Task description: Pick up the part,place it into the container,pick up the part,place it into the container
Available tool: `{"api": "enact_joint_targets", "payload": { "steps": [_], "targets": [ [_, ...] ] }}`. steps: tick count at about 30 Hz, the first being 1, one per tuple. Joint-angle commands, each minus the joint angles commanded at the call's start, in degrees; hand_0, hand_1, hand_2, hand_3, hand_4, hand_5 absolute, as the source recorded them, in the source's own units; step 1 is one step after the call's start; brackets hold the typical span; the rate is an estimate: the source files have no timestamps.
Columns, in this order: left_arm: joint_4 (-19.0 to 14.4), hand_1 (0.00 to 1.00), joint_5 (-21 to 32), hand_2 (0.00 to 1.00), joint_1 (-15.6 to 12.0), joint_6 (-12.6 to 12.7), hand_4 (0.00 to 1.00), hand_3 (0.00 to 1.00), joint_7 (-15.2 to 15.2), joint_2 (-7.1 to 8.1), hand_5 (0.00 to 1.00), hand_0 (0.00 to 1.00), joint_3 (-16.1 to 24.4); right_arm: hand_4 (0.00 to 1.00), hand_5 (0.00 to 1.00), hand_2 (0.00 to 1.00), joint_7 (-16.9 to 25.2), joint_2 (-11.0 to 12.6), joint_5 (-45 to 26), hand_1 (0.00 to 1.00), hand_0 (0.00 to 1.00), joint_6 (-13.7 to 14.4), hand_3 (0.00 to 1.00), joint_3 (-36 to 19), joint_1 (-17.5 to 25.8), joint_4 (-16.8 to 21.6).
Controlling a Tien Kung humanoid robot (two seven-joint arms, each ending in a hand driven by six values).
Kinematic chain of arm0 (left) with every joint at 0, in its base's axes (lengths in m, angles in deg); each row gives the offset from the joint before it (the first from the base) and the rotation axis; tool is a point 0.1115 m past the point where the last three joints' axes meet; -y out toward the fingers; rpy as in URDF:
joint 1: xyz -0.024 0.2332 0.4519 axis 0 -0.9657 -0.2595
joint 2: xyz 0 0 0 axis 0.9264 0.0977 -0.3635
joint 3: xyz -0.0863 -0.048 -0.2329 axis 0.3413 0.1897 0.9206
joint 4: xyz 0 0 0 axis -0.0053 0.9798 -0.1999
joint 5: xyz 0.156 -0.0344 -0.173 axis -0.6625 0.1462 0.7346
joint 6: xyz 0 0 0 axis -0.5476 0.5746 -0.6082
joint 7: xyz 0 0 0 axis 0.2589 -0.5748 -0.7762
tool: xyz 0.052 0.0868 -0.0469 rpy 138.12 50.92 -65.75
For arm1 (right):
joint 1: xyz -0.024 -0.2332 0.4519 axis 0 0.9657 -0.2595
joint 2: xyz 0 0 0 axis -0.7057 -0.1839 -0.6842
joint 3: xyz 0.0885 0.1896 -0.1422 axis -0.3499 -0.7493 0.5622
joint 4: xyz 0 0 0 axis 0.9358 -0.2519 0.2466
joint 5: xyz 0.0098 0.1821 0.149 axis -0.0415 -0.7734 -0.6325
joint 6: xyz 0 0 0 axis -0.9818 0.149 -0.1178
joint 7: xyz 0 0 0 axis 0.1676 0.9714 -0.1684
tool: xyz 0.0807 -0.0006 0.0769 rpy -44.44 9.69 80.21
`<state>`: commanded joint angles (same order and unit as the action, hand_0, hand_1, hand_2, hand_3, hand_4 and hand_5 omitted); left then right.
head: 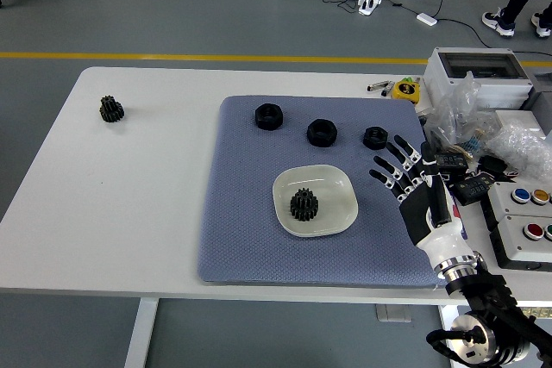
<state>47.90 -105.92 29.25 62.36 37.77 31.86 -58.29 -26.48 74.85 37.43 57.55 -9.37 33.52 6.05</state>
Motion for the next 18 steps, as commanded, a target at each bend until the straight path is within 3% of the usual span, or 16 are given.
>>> {"api": "enact_joint_targets", "payload": {
  "steps": [9,18],
  "targets": [
    [-0.01,0.644,-0.88,0.643,0.23,-0.09,0.645,0.595,0.09,0.06,0.589,0.669,0.48,0.998,0.847,0.844,-0.39,-1.32,4.17,0.785,0.773,1.53,0.866,-1.92,0.97,-0.71],
    [-0.07,0.644,-1.53,0.643,0.66,-0.23,0.645,0.595,0.23,0.08,0.589,0.669,0.71,0.998,0.848,0.847,-2.38,-2.36,15.85,0.797,0.804,6.58,0.865,-3.8,2.38,-1.31]
  ]
}}
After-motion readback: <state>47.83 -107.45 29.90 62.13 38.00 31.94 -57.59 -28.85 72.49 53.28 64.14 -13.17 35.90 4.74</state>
